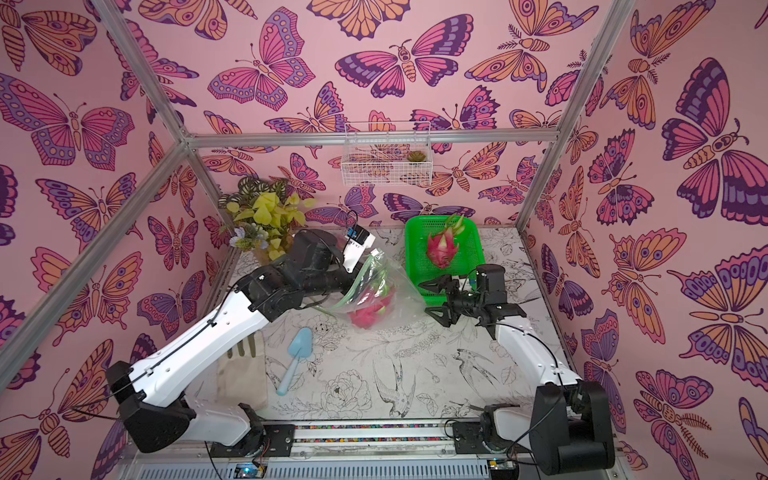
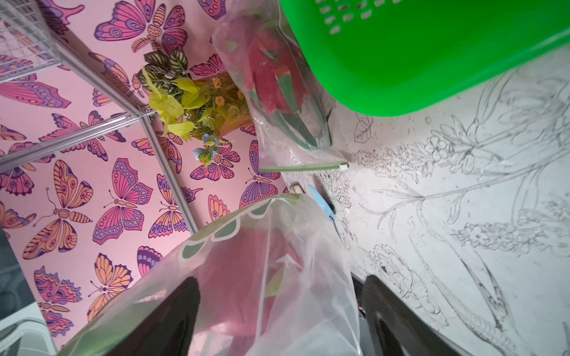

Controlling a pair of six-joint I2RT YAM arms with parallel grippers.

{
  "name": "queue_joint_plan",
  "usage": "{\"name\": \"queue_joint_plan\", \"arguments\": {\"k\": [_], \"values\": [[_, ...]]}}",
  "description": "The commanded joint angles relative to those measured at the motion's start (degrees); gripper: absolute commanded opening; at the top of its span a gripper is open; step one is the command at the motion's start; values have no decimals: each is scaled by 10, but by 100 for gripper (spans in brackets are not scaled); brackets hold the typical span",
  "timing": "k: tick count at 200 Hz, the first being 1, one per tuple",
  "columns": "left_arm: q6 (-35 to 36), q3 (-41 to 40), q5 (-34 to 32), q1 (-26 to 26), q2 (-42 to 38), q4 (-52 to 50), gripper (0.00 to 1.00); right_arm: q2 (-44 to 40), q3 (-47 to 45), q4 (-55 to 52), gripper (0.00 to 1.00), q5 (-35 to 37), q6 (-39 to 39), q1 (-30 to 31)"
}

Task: Open the zip-top bag and take out the dragon fruit
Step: Pick up the dragon fruit from the zipper food storage bag.

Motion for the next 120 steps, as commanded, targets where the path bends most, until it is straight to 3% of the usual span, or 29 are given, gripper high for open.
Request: {"name": "queue_joint_plan", "arguments": {"k": [1,65,96,120], "values": [[-3,-9,-13,1,-5,6,0,21,1,54,86,-22,84,25],[-1,-15,-16,0,9,13,0,23,3,80,84,-6,119,38],[-3,-17,-26,-1,17,19,0,29,-12,124,73,-1,142,39],[-7,-17,-19,-2,24,22,0,37,-13,128,54,7,132,39]]}}
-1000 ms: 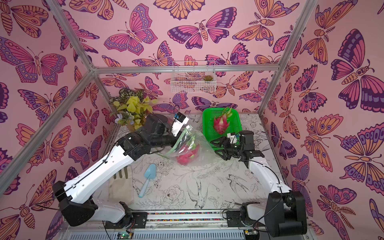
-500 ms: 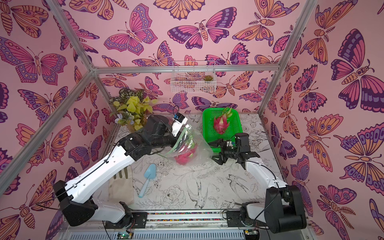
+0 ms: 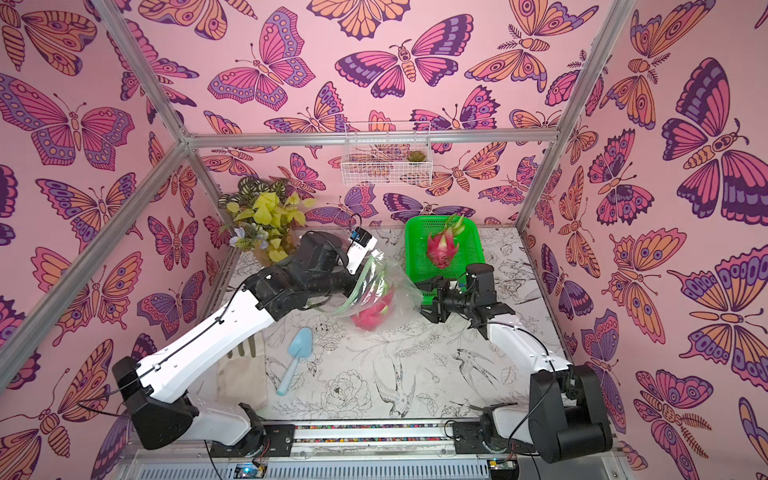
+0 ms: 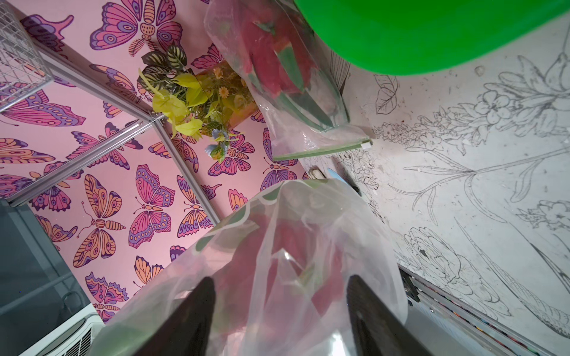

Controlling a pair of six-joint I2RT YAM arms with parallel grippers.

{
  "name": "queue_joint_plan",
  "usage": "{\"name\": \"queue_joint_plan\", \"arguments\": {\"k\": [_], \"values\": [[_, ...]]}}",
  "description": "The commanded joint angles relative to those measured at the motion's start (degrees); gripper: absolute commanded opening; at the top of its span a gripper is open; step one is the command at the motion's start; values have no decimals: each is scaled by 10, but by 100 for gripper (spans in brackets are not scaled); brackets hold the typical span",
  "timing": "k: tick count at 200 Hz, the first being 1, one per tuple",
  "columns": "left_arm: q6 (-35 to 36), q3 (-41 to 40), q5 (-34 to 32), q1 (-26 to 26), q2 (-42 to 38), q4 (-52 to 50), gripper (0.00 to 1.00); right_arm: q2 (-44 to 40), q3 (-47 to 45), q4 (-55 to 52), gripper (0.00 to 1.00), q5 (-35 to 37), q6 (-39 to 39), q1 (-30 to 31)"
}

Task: Open the zip-top bag and take out the dragon fruit
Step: Pick up the dragon fruit from the zipper food storage bag.

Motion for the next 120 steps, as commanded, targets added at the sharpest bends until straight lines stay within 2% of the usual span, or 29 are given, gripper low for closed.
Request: {"name": "queue_joint_plan", "arguments": {"k": [1,54,120], "values": [[-8,-8,-2,-2,8,21,0,11,-5,28,53,10,3,4],[-3,-10,-8,-2,0,22,0,36,-9,46,0,11,-13,4],[2,14,-21,-1,-29,-7,0,71,0,-29,0,26,-104,-8]]}}
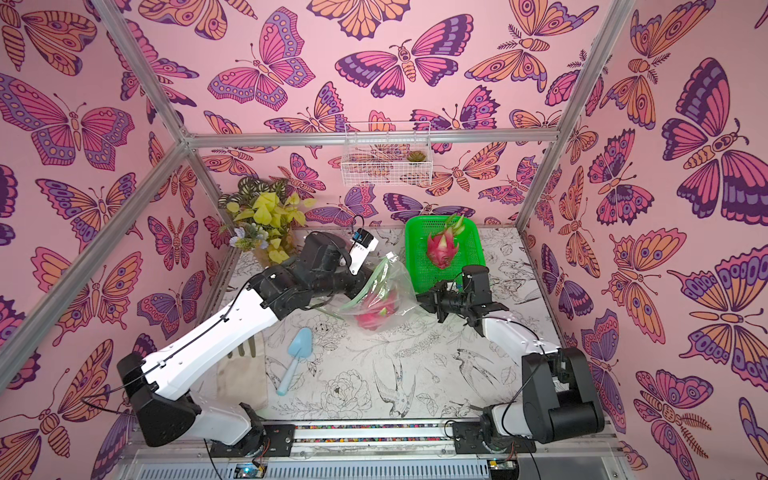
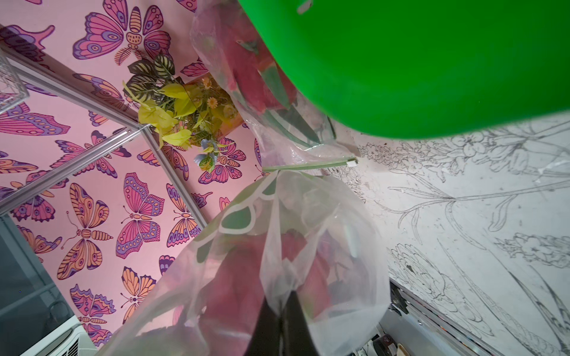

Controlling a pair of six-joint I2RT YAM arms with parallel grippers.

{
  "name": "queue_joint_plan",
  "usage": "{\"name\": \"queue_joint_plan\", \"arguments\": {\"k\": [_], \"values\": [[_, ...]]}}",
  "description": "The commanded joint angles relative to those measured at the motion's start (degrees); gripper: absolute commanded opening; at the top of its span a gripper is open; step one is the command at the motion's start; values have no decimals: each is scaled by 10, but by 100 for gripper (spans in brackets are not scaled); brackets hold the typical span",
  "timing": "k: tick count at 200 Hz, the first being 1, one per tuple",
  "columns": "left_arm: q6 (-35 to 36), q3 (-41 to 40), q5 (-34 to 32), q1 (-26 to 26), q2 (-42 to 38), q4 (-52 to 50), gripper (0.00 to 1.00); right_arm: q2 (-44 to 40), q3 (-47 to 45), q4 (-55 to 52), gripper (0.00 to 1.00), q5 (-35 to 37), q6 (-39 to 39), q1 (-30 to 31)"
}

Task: Open the zip-top bag and take out the dragon fruit
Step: Pick up the dragon fruit from the zipper food storage bag.

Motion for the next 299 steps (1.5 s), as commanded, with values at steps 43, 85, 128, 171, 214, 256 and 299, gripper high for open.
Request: {"name": "queue_joint_plan", "arguments": {"k": [43,85,128,171,214,256,299], "values": [[6,41,-10,1,-71,-16,0,51,10,-84,0,34,-118,-10],[-1,69,6,1,-89,-11,0,50,31,-163,0,63,-190,-9],[-15,91,25,1,-82,7,0,26,76,-281,0,134,-278,7],[-9,146,26,1,-78,7,0,28,85,-328,0,176,-317,13],[10,185,14,1,-81,7,0,34,78,-335,0,182,-329,16],[22,228,15,1,-63,7,0,30,85,-348,0,190,-332,21],[28,278,33,1,-7,23,0,34,97,-362,0,196,-334,34]]}}
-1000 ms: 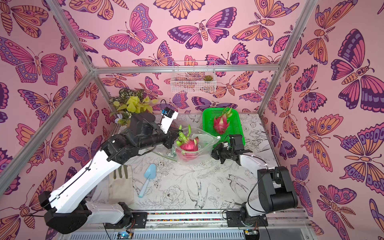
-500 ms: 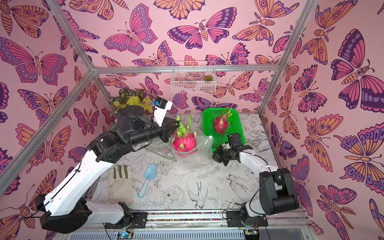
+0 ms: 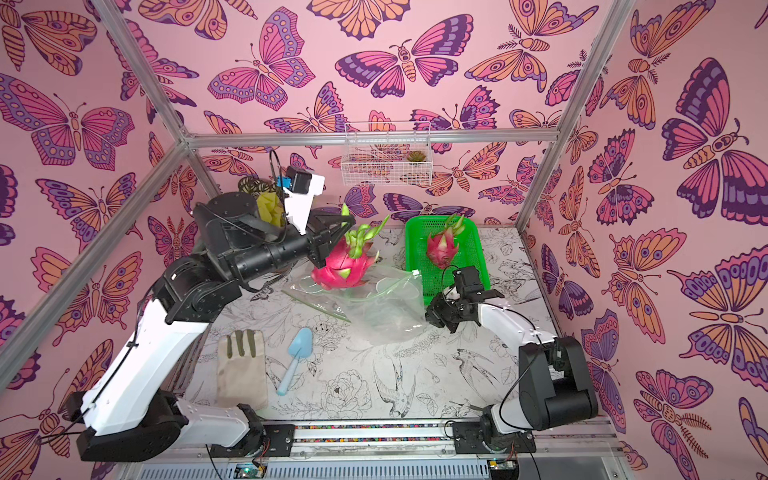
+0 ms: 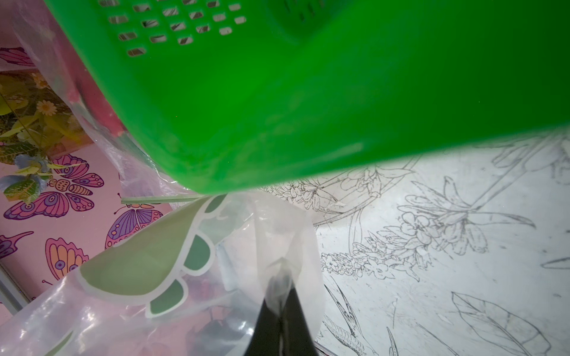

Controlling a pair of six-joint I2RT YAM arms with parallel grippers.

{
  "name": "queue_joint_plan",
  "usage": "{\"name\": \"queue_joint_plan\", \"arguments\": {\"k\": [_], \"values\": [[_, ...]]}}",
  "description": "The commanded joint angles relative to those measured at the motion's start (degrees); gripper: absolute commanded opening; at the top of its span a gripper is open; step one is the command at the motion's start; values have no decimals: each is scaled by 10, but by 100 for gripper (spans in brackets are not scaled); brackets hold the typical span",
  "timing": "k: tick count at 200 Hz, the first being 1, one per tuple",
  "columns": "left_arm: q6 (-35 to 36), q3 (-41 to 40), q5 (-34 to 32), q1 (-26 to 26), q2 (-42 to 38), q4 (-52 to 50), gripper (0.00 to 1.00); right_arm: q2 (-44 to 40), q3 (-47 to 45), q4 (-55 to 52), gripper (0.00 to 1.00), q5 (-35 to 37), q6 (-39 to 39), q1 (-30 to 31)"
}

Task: Open the zip-top bag and take out the dragon fruit
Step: Pick up the dragon fruit from the zipper food storage bag.

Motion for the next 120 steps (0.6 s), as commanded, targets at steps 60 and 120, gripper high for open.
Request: {"name": "queue_joint_plan", "arguments": {"k": [60,120], "values": [[30,151,11,1,178,56,0,3,-9,-52,0,32,-13,26],[2,373,41,1,376,66,0,-8,-36,-44,0,27,-10,30]]}}
